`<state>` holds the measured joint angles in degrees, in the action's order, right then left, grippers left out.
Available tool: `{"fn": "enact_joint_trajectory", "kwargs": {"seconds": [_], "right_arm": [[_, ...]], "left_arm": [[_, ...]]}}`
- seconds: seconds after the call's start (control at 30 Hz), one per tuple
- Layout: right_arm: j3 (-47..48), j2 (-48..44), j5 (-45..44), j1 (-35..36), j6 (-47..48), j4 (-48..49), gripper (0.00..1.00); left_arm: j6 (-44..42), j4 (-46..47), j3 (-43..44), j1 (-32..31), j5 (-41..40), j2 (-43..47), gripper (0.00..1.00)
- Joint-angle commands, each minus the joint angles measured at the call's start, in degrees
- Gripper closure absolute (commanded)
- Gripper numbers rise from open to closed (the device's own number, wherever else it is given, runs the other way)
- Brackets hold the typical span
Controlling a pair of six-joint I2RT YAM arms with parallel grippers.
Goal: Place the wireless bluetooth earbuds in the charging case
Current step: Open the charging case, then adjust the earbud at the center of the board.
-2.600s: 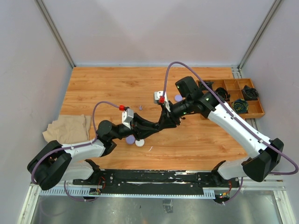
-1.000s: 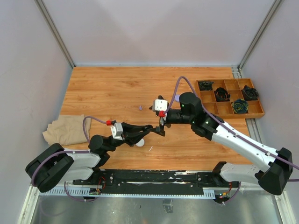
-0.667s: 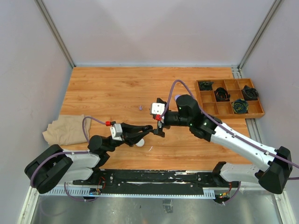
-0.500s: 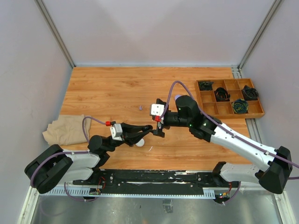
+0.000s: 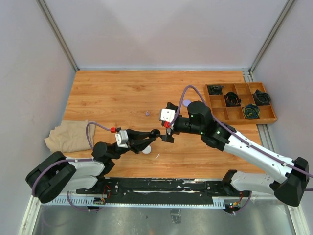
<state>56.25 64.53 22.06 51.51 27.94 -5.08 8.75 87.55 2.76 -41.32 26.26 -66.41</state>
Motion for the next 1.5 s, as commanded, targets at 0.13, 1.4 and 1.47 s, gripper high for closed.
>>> {"fn": "enact_joint_trajectory", "kwargs": {"seconds": [0.13,1.4,1.47], "right_arm": [[-0.36,-2.2,-3.52,0.53,1.85,1.03,0.01],[4.35,17.06,-14.08,-16.47,-8.8,-10.1,0.01],[4.59,19.6,-12.85,-17.37,-8.8,-7.67,0.01]], "left_arm": [[-1.46,8.39,0.4,0.19,3.04,0.32,1.0],[-10.34,2.69,-3.04,0.19,-1.16,2.6,1.0],[-10.83,1.61,-2.95,0.19,-1.23,3.04,1.0]]}}
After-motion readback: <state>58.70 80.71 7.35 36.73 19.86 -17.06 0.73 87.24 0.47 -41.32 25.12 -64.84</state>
